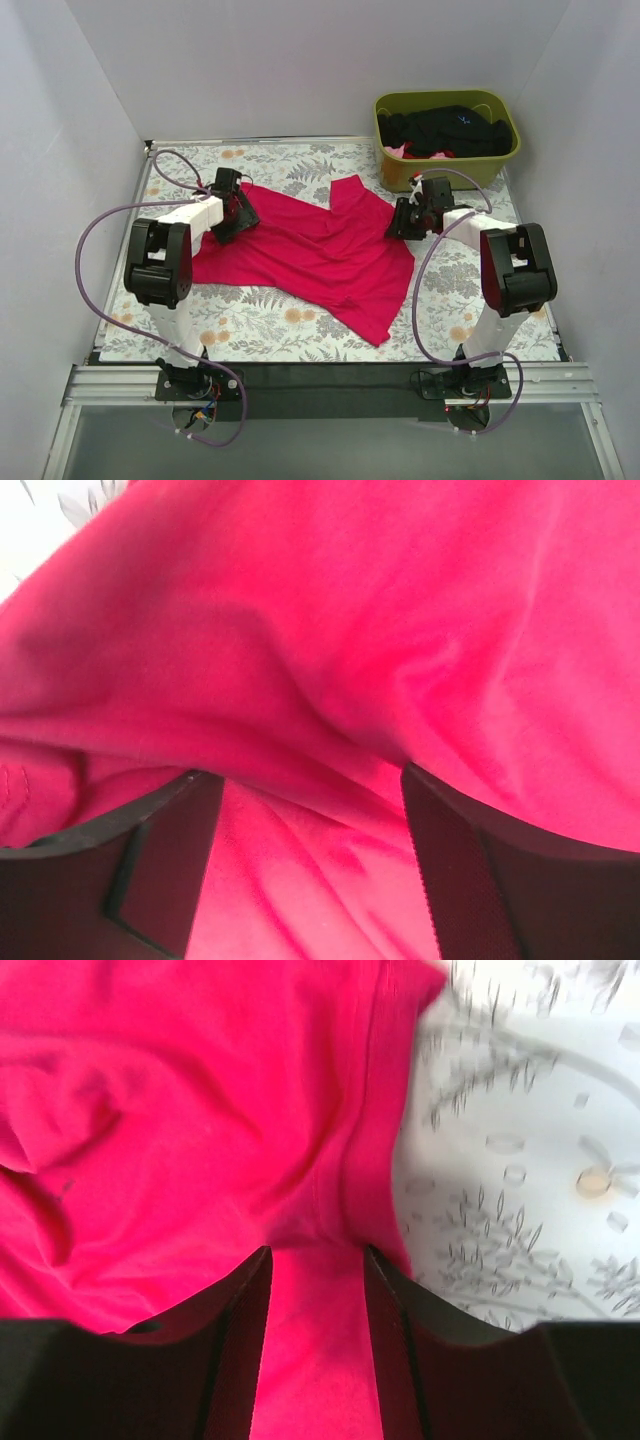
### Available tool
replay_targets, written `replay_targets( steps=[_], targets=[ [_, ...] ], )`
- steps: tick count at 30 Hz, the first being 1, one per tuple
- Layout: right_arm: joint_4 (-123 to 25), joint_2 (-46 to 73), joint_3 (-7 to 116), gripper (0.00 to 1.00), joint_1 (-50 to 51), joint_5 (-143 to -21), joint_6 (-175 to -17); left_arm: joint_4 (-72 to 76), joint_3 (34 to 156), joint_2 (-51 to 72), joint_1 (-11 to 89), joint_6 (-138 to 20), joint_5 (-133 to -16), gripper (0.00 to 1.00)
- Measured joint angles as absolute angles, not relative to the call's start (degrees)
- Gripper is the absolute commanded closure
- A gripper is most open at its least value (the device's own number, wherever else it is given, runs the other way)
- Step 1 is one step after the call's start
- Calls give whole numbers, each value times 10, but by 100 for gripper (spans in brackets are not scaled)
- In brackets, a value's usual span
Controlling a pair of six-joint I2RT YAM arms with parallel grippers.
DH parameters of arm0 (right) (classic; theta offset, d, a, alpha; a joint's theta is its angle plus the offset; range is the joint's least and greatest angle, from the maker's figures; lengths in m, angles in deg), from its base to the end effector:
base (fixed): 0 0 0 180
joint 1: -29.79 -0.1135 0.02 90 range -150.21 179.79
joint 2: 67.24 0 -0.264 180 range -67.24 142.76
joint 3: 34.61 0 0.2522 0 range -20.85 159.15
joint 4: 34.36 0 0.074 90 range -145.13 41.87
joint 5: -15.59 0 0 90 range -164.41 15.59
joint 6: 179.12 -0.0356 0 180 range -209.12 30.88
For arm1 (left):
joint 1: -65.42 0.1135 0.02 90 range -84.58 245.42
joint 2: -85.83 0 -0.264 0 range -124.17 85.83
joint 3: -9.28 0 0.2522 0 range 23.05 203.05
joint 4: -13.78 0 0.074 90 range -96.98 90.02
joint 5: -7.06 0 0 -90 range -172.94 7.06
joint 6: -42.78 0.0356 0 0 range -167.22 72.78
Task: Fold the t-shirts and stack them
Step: Flatten the tshirt out
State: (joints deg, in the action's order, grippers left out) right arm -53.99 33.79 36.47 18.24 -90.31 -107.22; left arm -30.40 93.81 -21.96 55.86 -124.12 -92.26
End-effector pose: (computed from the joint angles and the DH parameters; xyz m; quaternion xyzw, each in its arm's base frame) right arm 0.3500 0.0815 0.1643 0.0054 0.9306 0.2130 0.2975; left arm 0.3700 -0.0565 0.1645 -0.5551 0.8047 -0.0755 0.1966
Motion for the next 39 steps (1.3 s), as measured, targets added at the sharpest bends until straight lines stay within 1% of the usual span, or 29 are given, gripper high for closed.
replay_targets(
  steps=[1,2,3,6,7,9,12,16,21,29,39],
  targets=[
    [-539,342,377,57,183,-901,-1073,-294,939,-221,559,-1235,-928,29],
    [-539,344,387,56,183,-899,-1074,-290,938,-221,559,-1232,-934,25],
    [-538,344,394,55,183,-899,-1074,-285,931,-216,559,-1232,-945,23],
    [-531,330,397,55,182,-903,-1073,-295,906,-189,559,-1247,-975,22],
    [-530,322,392,54,182,-906,-1074,-309,886,-163,559,-1263,-993,21],
    [-526,290,365,54,181,-913,-1074,-341,846,-106,563,-1299,-1021,22],
    [-526,217,298,54,178,-928,-1081,-377,782,-11,577,-1347,-1049,27],
    [-537,134,223,54,173,-951,-1088,-401,702,74,629,-1386,-1059,30],
    [-557,63,163,53,170,-974,-1087,-394,652,67,674,-1392,-1047,32],
    [-592,-20,125,52,170,-991,-1079,-344,652,41,679,-1375,-1033,33],
    [-642,-51,109,52,164,-1001,-1062,-307,653,29,712,-1355,-1035,37]
  ],
)
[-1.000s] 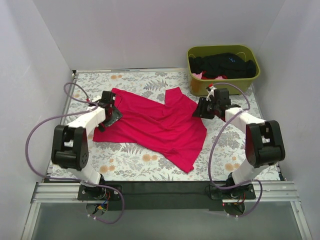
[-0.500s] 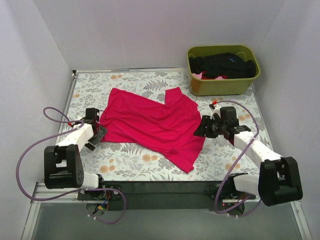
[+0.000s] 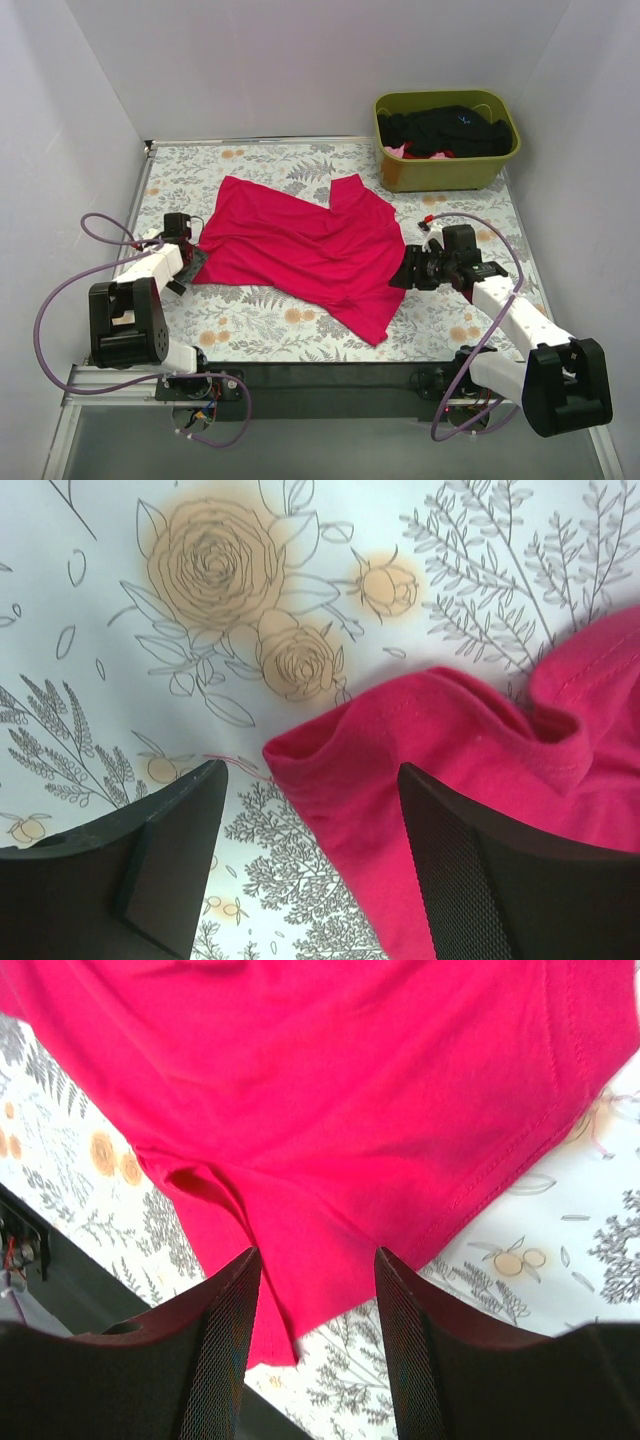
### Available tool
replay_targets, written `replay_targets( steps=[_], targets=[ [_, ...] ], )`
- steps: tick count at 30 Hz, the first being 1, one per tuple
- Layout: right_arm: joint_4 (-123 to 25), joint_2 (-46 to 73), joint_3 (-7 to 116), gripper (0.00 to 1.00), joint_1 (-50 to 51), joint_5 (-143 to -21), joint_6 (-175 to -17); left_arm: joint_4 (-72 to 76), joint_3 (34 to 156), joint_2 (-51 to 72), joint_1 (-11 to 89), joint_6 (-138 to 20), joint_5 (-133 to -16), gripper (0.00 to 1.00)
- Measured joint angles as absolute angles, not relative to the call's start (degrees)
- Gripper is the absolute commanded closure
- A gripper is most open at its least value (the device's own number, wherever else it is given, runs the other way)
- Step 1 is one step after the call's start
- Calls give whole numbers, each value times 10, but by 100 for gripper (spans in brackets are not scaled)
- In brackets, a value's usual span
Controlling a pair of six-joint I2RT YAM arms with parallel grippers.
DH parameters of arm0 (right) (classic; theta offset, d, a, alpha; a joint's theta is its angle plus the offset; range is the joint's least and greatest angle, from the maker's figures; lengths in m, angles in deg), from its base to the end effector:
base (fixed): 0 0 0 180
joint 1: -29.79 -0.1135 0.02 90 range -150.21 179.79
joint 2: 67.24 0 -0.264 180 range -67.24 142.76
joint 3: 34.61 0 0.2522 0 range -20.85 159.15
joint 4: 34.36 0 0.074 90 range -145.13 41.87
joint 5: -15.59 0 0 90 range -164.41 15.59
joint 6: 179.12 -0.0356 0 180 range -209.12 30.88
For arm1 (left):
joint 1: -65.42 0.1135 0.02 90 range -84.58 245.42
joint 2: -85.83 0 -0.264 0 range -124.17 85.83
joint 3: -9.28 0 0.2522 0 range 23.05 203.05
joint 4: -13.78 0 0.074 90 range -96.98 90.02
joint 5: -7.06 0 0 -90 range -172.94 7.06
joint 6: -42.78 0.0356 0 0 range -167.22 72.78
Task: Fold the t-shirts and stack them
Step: Flatten the tshirt out
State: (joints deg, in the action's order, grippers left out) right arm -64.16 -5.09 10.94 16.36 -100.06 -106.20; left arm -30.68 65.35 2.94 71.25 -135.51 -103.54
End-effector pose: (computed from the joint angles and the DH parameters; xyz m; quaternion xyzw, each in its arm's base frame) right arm 0.2022 0.0641 0.1980 -0.0536 0.9075 0.2941 0.2951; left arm 0.2443 0.0375 0.1600 -0.7305 0.6400 0.0272 0.2366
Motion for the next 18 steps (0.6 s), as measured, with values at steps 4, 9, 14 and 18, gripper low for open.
replay_targets(
  steps=[4,9,14,18],
  targets=[
    [-665,-55,108,51,148,-996,-1054,-294,653,26,724,-1346,-1028,42],
    [-698,-61,108,50,114,-970,-1052,-285,650,26,726,-1330,-1015,52],
    [-729,-76,101,50,71,-940,-1057,-269,637,36,729,-1322,-1009,66],
    [-759,-90,101,50,35,-911,-1068,-263,636,36,728,-1315,-1001,88]
  ],
)
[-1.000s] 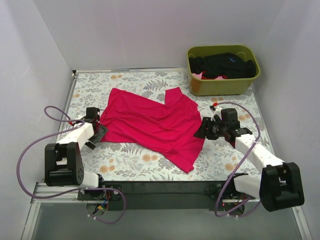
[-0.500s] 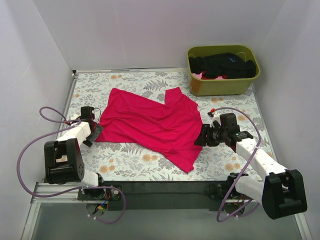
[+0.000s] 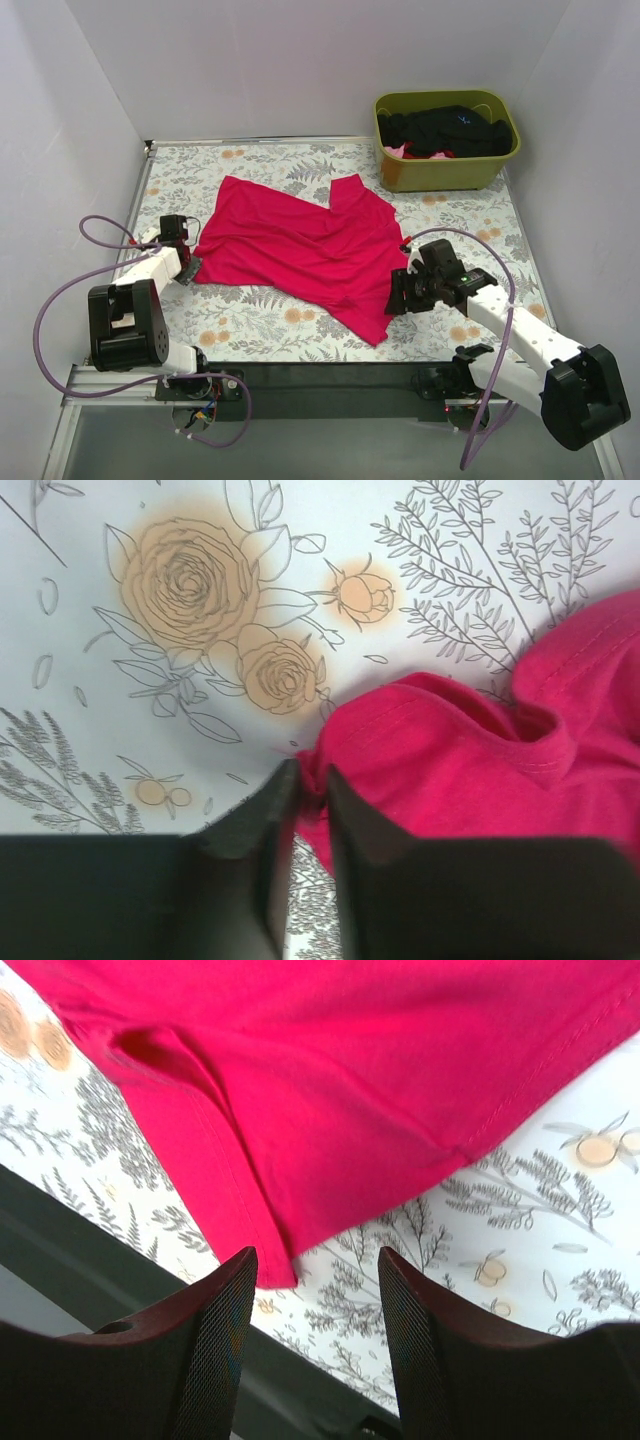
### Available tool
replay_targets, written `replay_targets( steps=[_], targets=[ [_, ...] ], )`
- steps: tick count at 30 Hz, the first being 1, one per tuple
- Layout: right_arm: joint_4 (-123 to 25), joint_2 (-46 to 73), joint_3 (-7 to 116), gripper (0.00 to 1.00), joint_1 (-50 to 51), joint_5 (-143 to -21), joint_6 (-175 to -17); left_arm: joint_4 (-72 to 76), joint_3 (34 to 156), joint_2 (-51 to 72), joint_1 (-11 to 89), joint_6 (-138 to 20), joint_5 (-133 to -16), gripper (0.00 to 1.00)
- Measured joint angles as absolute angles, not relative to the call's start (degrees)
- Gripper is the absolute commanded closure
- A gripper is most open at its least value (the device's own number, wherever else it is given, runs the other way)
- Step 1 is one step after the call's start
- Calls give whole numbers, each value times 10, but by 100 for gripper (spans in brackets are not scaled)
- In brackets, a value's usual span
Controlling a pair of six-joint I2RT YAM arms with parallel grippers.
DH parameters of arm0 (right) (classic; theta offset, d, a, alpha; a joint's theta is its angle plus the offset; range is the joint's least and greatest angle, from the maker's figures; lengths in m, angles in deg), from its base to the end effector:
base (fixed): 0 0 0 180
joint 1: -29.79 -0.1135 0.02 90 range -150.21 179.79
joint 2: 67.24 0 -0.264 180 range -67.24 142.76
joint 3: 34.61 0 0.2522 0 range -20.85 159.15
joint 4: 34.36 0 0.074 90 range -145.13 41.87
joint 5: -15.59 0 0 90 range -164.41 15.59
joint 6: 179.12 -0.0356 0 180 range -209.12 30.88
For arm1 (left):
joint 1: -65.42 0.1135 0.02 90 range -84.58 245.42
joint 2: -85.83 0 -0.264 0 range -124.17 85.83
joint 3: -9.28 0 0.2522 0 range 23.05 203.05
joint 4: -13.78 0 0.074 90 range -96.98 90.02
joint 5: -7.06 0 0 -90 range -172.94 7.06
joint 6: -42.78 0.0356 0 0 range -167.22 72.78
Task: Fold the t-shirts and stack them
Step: Flatten the tshirt out
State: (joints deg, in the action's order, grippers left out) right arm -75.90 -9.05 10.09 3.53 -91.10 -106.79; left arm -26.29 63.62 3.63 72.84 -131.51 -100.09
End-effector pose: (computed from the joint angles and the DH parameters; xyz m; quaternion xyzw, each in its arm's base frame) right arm 0.1641 0.0924 0.1904 -0.1142 0.9378 0.2396 0.2239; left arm 0.2443 0.0424 0.1571 -0.7163 0.6555 -0.0030 0.2392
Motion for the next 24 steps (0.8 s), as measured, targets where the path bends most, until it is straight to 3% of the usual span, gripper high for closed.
replay_targets(
  steps=[4,19,24],
  targets=[
    [-790,-92,101,50,1,-884,-1075,-267,636,42,728,-1301,-999,97],
    [-814,-71,90,50,-108,-870,-1150,-269,635,107,728,-1269,-1031,96],
    [-794,-46,76,55,-116,-873,-1174,-269,634,107,728,-1269,-1031,96]
  ],
)
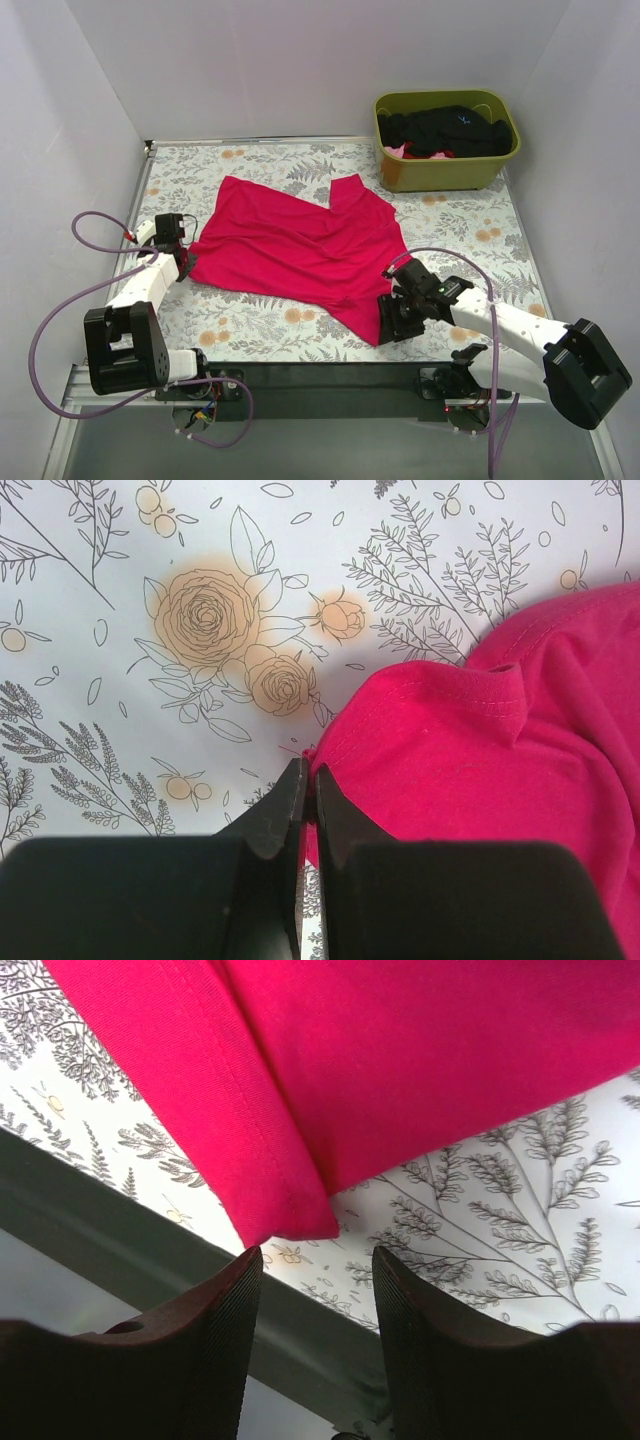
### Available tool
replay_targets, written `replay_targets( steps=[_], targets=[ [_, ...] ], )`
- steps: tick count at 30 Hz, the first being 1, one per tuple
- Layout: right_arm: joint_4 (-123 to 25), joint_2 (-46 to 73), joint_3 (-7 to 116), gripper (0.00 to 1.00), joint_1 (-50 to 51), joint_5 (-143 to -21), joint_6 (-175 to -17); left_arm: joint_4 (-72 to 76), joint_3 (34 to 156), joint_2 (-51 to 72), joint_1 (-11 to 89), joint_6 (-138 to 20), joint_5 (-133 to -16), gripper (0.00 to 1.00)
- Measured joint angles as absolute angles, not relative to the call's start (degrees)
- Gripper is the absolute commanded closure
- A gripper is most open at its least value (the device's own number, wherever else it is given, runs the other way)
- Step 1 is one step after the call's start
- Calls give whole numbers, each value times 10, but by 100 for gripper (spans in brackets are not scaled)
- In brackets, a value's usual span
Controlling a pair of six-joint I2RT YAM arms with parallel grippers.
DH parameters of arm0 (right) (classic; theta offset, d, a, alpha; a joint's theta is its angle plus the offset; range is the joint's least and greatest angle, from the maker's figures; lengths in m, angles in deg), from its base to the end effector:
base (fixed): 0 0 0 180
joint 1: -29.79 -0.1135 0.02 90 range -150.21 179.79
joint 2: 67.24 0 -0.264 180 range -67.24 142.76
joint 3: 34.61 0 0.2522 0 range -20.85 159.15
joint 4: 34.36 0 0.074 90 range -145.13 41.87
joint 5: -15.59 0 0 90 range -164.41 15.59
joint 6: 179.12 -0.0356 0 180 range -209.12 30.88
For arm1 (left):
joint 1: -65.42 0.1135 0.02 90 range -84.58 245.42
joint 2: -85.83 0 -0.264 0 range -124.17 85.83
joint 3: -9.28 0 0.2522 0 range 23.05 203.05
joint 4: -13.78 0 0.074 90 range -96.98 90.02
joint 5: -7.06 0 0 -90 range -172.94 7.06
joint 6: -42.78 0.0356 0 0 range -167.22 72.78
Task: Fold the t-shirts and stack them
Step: Flatten the tshirt out
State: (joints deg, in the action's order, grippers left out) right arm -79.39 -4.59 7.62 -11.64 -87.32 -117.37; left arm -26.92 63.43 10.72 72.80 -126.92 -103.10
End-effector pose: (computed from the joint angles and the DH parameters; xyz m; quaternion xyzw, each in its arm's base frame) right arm 0.1299 0.1252 0.1611 -0.1352 0.9618 0.2108 0.1106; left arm 0.2351 0.0428 0.1839 -0.6887 0.6625 -0.0052 0.2947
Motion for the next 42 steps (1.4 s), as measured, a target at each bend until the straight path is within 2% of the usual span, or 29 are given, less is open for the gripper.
replay_targets(
  steps=[5,6,12,15,21,28,32,33,36,39,42],
  targets=[
    [-769,-36,74,67,-121,-877,-1190,-269,632,107,728,-1269,-1031,96],
    [-765,-35,74,73,-123,-875,-1190,-269,632,107,728,-1269,-1031,96],
    [-759,-27,78,95,-138,-865,-1188,-269,632,107,728,-1269,-1030,96],
    [-766,-17,99,99,-163,-853,-1188,-269,632,107,728,-1269,-1030,96],
    [-794,31,199,97,-262,-803,-1185,-269,632,107,728,-1269,-1030,96],
    [-825,186,320,89,-415,-757,-1147,-269,632,107,728,-1269,-1030,96],
    [-844,264,361,78,-468,-754,-1125,-269,632,107,728,-1269,-1030,96],
    [-850,268,361,70,-473,-754,-1123,-269,632,107,728,-1269,-1030,96],
    [-868,247,354,63,-467,-748,-1116,-268,632,107,728,-1269,-1029,96],
    [-871,188,326,63,-433,-745,-1114,-268,631,107,728,-1269,-1028,96],
    [-869,118,290,66,-357,-737,-1115,-268,631,107,728,-1269,-1028,96]
  ],
)
